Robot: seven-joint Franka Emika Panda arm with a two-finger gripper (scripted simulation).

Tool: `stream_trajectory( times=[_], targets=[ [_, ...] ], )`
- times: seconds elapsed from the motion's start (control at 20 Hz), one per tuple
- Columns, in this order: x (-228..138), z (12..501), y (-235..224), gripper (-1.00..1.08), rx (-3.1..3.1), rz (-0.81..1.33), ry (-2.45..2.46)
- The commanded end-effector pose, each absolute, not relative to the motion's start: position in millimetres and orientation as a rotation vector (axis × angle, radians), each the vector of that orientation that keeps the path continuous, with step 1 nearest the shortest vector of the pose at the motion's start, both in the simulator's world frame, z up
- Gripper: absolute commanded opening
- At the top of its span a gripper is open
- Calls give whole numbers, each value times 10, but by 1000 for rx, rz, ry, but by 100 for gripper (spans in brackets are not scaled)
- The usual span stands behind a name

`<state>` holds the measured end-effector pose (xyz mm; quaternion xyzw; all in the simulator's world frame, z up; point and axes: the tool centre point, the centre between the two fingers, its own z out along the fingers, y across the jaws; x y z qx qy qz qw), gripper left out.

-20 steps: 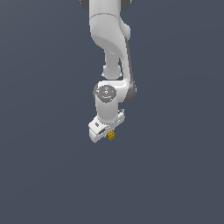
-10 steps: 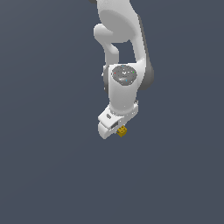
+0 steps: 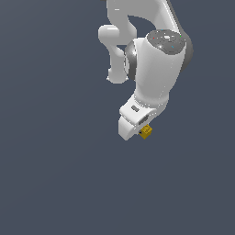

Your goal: Pick up the object and move it to a goal position.

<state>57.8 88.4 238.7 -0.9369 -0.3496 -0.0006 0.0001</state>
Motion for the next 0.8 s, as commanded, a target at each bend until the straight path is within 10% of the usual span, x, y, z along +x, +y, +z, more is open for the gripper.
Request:
stream_trajectory(
  times=[0.0,0.75],
  targets=[
    [631,2569,983,-100,-2944,0,-1096],
    [784,2985,1231,-100,-2944,0,-1096]
  ],
)
